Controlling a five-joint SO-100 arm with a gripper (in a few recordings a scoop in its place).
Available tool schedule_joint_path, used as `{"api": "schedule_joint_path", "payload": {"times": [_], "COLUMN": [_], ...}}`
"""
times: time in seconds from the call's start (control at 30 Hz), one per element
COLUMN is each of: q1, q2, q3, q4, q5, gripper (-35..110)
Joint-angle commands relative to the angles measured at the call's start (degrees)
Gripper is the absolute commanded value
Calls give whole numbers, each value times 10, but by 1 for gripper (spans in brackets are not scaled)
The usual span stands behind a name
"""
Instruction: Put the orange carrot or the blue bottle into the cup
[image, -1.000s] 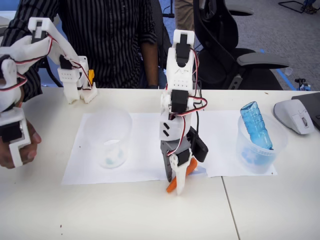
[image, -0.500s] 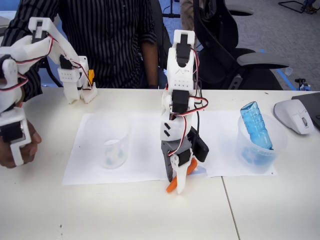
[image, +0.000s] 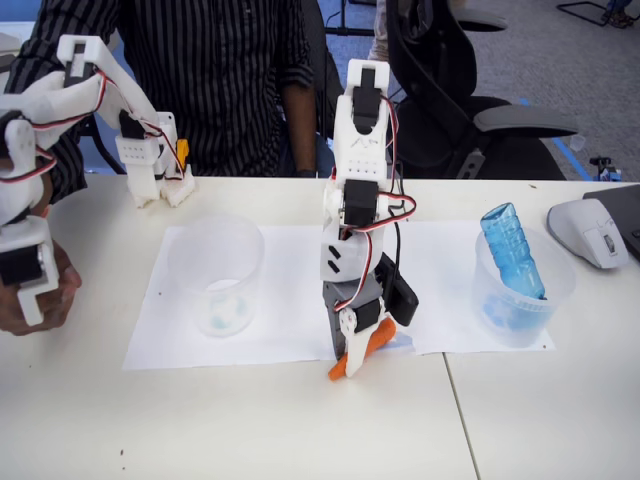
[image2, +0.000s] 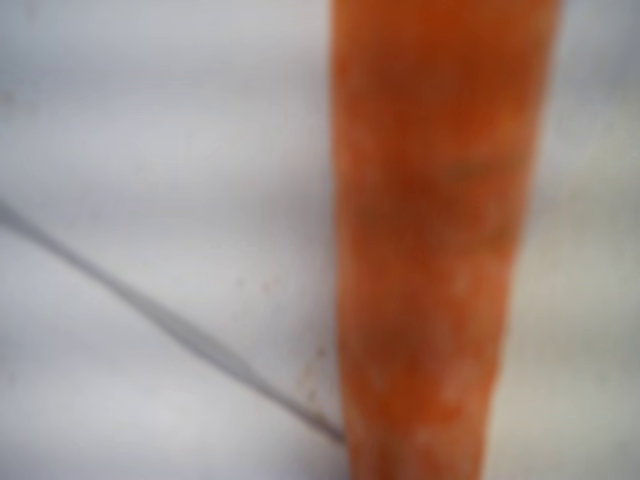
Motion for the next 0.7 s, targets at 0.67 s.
{"api": "schedule_joint_path", "payload": {"times": [0.67], "q1": [7], "q2": [153], "q3": [-30], "q4": [16], "q5": [44], "gripper": [2]}}
